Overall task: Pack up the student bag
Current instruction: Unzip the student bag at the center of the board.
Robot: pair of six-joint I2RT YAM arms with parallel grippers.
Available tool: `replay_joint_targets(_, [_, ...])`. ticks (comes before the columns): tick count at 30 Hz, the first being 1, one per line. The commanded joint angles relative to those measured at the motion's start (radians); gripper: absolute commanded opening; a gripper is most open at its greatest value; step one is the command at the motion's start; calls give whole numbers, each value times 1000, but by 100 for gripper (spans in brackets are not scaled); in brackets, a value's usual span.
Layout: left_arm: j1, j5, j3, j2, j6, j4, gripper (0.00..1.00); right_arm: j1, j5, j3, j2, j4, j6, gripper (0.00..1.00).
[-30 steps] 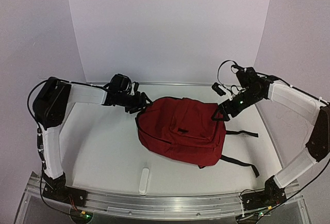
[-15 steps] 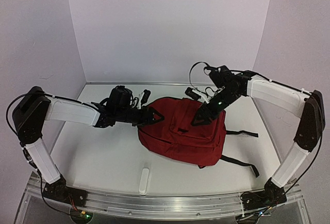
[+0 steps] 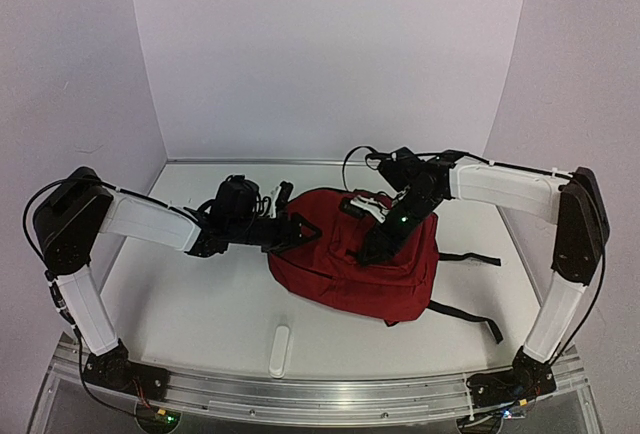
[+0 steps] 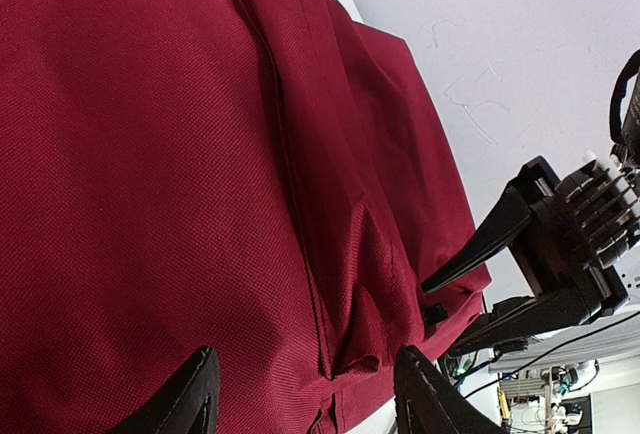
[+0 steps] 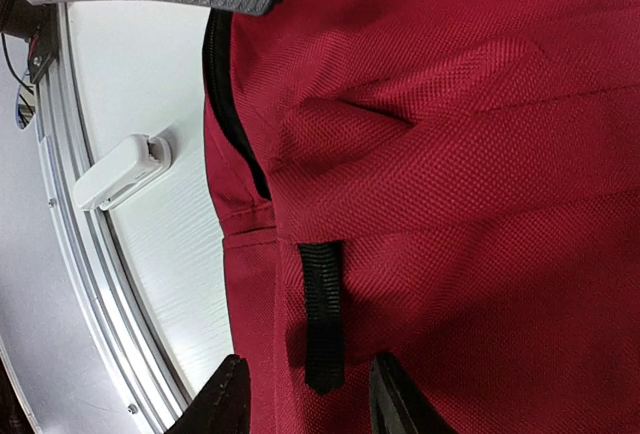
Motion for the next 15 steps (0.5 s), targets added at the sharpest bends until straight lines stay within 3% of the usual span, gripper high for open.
replay_joint_targets(1, [-2,-4,36,5,-1,31,59,21,18,32,4,3,6,33])
replay_joint_targets(10, [-10,29,27,33,-38,93,55,22,51,98,3,3,19,3])
replay_joint_targets(15, [-27,29,34,38,-25,91,55,21,77,109,-6,3,21,0])
